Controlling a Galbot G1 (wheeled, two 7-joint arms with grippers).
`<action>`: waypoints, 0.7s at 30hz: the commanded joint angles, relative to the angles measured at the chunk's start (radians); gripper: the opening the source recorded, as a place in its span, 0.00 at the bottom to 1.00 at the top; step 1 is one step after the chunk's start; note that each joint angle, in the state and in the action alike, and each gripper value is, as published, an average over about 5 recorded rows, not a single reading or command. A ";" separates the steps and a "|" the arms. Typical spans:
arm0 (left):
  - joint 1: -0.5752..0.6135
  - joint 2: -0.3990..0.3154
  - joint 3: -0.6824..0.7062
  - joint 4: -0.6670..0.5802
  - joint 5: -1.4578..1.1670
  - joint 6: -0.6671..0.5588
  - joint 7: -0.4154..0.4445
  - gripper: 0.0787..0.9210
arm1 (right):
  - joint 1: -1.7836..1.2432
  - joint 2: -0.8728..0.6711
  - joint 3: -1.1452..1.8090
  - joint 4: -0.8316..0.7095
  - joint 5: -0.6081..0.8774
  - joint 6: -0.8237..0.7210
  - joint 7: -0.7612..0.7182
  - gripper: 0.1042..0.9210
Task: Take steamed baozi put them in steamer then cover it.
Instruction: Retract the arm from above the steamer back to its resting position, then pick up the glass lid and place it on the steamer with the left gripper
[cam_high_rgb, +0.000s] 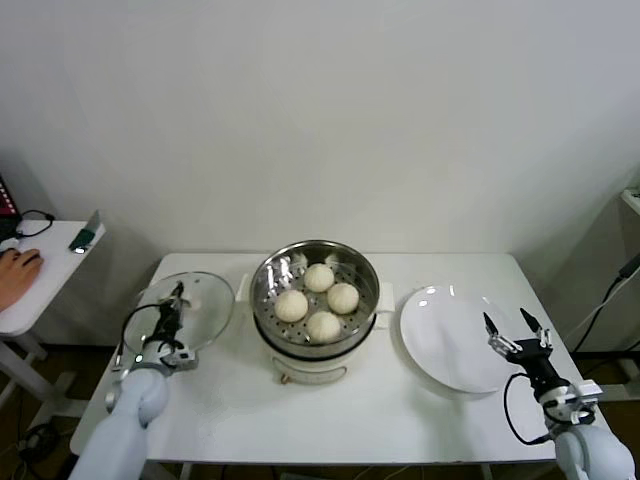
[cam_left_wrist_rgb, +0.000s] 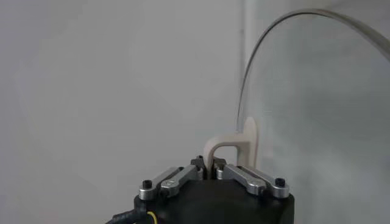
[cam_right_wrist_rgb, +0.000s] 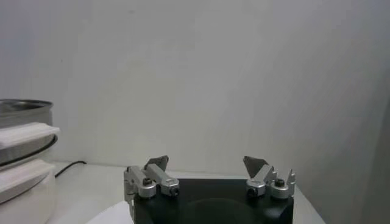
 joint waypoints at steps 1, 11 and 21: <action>0.187 0.049 -0.031 -0.357 -0.040 0.136 -0.029 0.09 | 0.005 -0.007 0.003 -0.007 -0.003 0.002 -0.002 0.88; 0.335 0.136 -0.040 -0.709 -0.006 0.396 0.046 0.09 | 0.026 -0.013 -0.001 -0.031 -0.017 0.006 -0.006 0.88; 0.243 0.254 0.113 -0.899 -0.034 0.552 0.196 0.09 | 0.057 -0.018 -0.036 -0.061 -0.052 0.005 -0.005 0.88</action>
